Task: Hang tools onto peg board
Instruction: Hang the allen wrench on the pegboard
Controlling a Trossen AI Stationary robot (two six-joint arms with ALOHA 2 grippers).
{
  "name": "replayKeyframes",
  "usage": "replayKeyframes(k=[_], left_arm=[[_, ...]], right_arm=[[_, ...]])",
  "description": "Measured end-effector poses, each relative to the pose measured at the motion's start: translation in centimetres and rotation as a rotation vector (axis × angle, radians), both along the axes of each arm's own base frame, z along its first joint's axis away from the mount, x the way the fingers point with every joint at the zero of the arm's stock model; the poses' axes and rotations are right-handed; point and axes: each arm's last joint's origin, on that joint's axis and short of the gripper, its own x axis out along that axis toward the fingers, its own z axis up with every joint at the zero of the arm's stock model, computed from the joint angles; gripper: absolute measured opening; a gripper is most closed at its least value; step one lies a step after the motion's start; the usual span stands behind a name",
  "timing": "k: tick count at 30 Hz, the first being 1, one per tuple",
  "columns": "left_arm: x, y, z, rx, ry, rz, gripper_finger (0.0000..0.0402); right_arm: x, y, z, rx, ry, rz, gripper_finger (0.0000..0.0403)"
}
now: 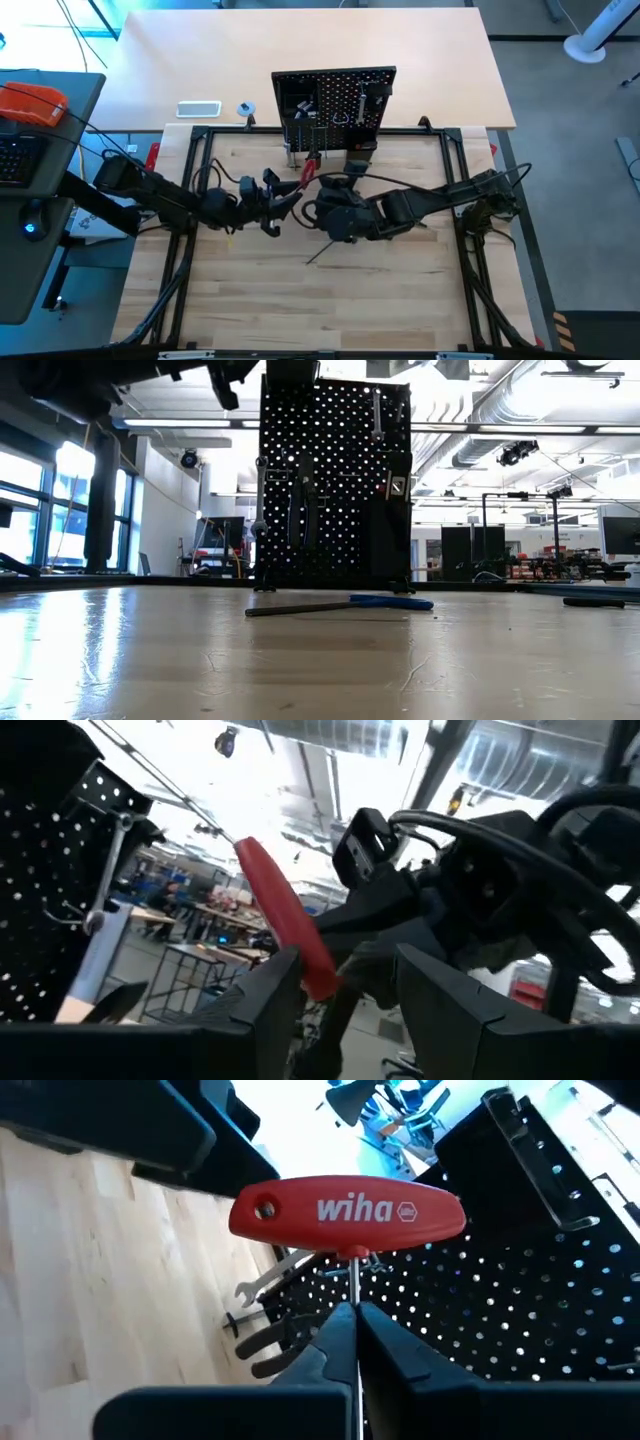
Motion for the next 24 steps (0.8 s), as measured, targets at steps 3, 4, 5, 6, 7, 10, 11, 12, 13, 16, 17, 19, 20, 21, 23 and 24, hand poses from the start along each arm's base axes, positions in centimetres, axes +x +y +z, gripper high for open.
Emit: replayKeyframes(k=[3, 4, 5, 6, 7, 10, 11, 12, 13, 16, 17, 19, 20, 21, 23, 24], left_arm=[[0.3, 0.0, 0.1, 0.013, 0.022, 0.029, 0.0158], [0.4, 0.1, 0.3, 0.014, 0.021, 0.035, 0.0158], [0.4, 0.1, 0.5, 0.011, 0.009, 0.045, 0.0158], [0.5, 0.2, 0.7, 0.004, 0.003, 0.057, 0.0158], [0.5, 0.2, 0.8, 0.002, 0.006, 0.064, 0.0158], [0.7, 0.2, 0.3, 0.007, 0.054, 0.073, 0.0158], [0.7, 0.3, 0.3, 0.004, 0.06, 0.08, 0.0158], [0.7, 0.3, 0.3, 0.0, 0.06, 0.084, 0.0158], [0.7, 0.3, 0.3, -0.004, 0.058, 0.085, 0.0158], [0.7, 0.3, 0.3, -0.007, 0.059, 0.091, 0.0158], [0.7, 0.4, 0.3, -0.011, 0.058, 0.098, 0.0158], [0.7, 0.6, 0.3, -0.017, 0.055, 0.107, 0.0158], [0.8, 0.7, 0.3, -0.026, 0.054, 0.108, 0.0158], [0.8, 0.9, 0.3, -0.036, 0.051, 0.107, 0.0158], [0.8, 1.1, 0.2, -0.046, 0.048, 0.105, 0.0158], [0.8, 1.2, 0.3, -0.045, 0.046, 0.104, 0.0156]], right_arm=[[0.1, 0.1, 0.1, 0.019, -0.014, 0.022, 0.0], [0.1, 0.1, 0.1, 0.018, -0.006, 0.024, 0.0], [0.1, 0.1, 0.1, 0.02, -0.008, 0.026, 0.0], [0.1, 0.2, 0.1, 0.019, -0.007, 0.026, 0.0], [0.1, 0.2, 0.1, 0.019, -0.007, 0.026, 0.0], [0.1, 0.1, 0.1, 0.018, -0.005, 0.025, 0.0], [0.1, 0.1, 0.0, 0.017, -0.003, 0.025, 0.0], [0.1, 0.1, 0.0, 0.016, -0.002, 0.025, 0.0], [0.1, 0.1, 0.1, 0.013, -0.001, 0.024, 0.0], [0.1, 0.2, 0.1, 0.01, 0.002, 0.026, 0.0], [0.1, 0.2, 0.1, 0.009, 0.004, 0.027, 0.0], [0.1, 0.2, 0.1, 0.006, 0.004, 0.03, 0.0], [0.1, 0.2, 0.1, 0.007, 0.001, 0.03, 0.0], [0.1, 0.2, 0.1, 0.007, 0.001, 0.03, 0.0], [0.1, 0.2, 0.1, 0.007, 0.002, 0.031, 0.0], [0.1, 0.2, 0.1, 0.009, 0.002, 0.033, 0.0]])
